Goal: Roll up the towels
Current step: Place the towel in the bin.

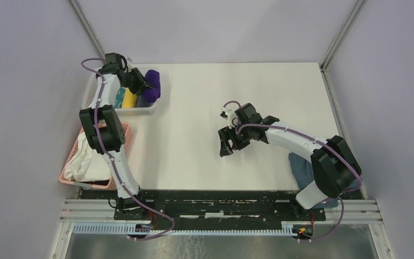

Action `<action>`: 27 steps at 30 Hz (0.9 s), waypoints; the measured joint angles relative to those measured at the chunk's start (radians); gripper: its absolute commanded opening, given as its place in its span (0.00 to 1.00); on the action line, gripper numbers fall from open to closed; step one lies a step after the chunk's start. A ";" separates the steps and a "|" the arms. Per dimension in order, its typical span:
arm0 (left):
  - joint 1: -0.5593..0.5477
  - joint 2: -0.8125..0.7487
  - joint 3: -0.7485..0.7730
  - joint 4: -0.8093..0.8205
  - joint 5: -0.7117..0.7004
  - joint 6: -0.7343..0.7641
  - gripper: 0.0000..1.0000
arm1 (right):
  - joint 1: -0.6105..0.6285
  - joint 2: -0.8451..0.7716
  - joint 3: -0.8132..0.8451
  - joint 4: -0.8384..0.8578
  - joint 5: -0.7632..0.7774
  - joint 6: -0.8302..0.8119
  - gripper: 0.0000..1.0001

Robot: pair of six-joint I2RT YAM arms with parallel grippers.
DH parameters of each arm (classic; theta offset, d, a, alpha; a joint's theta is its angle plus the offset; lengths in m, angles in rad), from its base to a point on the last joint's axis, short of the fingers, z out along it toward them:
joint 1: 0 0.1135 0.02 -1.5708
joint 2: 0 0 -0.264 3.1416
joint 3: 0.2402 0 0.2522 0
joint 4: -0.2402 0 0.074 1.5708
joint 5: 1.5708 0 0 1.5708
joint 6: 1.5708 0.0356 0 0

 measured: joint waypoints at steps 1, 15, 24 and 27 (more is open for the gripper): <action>0.006 0.008 0.015 -0.014 0.003 0.004 0.09 | 0.000 0.000 0.000 -0.001 0.001 -0.002 0.80; 0.024 0.148 0.115 -0.164 -0.150 0.082 0.10 | 0.000 0.000 0.000 -0.003 0.002 -0.009 0.80; -0.068 0.151 0.134 -0.193 -0.473 0.094 0.14 | 0.000 0.000 0.000 -0.003 0.002 -0.010 0.80; -0.112 0.162 0.134 -0.191 -0.603 0.094 0.14 | 0.000 0.000 0.000 -0.003 0.002 -0.010 0.80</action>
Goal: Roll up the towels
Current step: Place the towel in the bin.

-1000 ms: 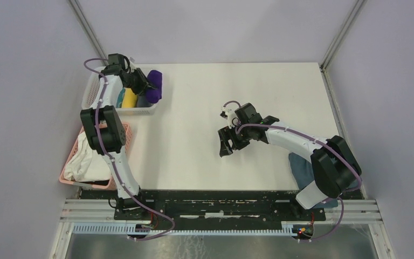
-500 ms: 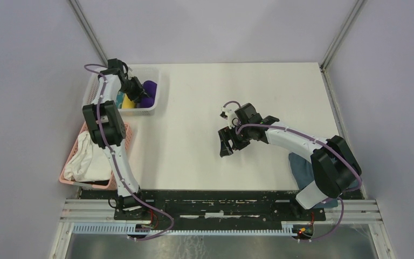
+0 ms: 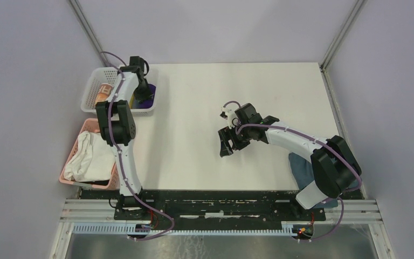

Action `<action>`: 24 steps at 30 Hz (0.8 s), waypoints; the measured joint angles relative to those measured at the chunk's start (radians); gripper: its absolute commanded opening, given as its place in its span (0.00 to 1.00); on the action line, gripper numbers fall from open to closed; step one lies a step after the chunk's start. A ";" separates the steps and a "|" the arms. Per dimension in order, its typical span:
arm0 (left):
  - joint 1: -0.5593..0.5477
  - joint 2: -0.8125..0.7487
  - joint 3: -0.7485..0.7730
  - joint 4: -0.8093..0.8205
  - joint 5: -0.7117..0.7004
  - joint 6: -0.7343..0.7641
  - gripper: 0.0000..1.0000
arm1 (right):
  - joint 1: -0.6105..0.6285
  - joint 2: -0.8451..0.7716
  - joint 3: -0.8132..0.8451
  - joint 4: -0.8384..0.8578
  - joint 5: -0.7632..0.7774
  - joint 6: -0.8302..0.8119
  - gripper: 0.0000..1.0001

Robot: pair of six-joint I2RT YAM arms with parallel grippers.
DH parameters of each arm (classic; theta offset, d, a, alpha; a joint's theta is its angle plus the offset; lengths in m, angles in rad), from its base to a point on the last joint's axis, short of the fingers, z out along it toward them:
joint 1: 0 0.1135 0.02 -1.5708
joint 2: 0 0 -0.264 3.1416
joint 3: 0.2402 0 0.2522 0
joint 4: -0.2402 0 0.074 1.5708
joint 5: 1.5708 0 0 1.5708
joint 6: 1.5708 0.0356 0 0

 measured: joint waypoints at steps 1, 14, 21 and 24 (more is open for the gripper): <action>-0.011 0.003 -0.002 0.002 -0.033 0.000 0.14 | 0.000 0.000 0.000 0.000 0.001 0.000 0.80; -0.067 0.028 -0.029 0.027 -0.236 -0.003 0.31 | 0.000 0.030 0.000 0.000 0.003 0.000 0.80; -0.063 0.021 -0.040 0.030 -0.248 -0.002 0.52 | 0.000 0.030 0.000 0.000 0.003 -0.002 0.80; -0.057 0.021 -0.047 0.020 -0.247 -0.002 0.55 | 0.000 0.030 0.000 0.000 0.003 -0.005 0.80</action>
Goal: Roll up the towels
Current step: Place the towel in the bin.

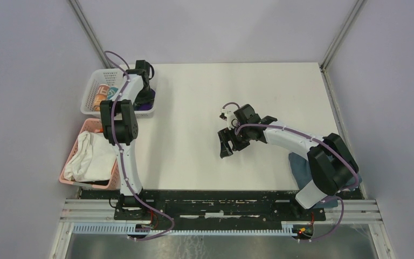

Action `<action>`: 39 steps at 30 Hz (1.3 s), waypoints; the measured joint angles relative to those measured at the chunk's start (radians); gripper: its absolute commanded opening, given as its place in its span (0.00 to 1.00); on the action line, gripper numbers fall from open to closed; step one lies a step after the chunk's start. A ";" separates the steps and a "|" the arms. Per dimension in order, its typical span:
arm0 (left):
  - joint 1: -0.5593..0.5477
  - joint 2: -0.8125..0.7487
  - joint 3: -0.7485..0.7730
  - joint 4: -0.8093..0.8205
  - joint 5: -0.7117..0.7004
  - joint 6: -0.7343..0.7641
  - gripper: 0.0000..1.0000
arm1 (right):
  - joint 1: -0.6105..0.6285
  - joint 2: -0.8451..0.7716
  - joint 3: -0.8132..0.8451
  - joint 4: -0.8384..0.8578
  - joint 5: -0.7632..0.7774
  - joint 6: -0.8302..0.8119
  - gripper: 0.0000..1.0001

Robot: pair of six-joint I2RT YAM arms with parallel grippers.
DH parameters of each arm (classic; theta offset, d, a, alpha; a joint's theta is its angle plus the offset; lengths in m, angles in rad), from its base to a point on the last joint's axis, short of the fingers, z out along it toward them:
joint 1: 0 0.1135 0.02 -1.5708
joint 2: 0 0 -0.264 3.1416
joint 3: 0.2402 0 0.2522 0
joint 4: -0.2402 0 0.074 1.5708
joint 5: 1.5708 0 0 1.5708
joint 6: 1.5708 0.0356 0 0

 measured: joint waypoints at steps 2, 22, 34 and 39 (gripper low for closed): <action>0.003 -0.001 0.000 -0.006 0.003 0.000 0.56 | 0.000 0.000 0.000 0.000 0.000 0.000 0.80; 0.040 -0.061 0.000 -0.064 0.151 0.030 0.71 | 0.000 0.000 0.051 -0.043 0.005 -0.005 0.80; 0.044 -0.196 -0.027 -0.087 0.197 0.031 0.82 | 0.000 -0.026 0.109 -0.096 0.090 -0.022 0.81; 0.044 -0.285 -0.107 -0.073 0.224 0.031 0.82 | -0.003 -0.054 0.140 -0.121 0.177 -0.028 0.87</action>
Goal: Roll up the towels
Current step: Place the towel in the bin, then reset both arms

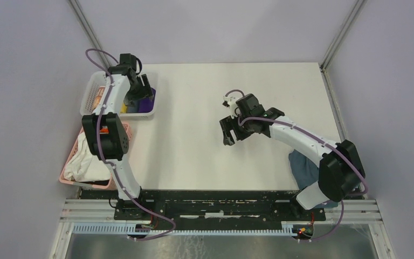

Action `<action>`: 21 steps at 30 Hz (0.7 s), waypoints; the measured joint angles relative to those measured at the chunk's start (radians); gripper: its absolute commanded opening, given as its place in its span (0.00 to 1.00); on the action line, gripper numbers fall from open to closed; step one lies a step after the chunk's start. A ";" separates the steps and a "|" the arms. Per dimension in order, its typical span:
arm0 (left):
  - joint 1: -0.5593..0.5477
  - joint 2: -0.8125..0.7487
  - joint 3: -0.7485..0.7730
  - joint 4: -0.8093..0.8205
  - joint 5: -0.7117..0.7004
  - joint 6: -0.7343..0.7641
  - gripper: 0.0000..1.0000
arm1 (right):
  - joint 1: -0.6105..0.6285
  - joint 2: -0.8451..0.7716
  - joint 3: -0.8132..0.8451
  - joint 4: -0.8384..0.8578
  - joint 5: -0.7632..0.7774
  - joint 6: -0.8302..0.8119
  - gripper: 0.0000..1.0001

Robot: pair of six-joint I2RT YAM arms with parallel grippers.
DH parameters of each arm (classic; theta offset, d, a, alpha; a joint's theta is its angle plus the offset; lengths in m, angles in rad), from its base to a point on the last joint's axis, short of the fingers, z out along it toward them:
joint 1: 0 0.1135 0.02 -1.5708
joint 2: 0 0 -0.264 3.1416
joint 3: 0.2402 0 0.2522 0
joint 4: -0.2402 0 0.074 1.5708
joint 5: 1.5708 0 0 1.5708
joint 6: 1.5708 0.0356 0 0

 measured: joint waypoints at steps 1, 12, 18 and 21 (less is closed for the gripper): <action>0.000 -0.031 -0.030 0.009 0.005 0.000 0.82 | -0.004 -0.014 0.001 -0.006 0.030 0.000 0.88; 0.000 -0.686 -0.486 0.202 0.050 -0.003 0.97 | -0.222 -0.286 0.002 -0.085 0.375 0.078 1.00; -0.075 -1.063 -0.593 0.274 -0.026 -0.005 0.99 | -0.252 -0.535 0.000 -0.125 0.584 0.105 1.00; -0.177 -1.191 -0.594 0.295 -0.113 -0.001 0.99 | -0.252 -0.679 -0.014 -0.126 0.661 0.106 1.00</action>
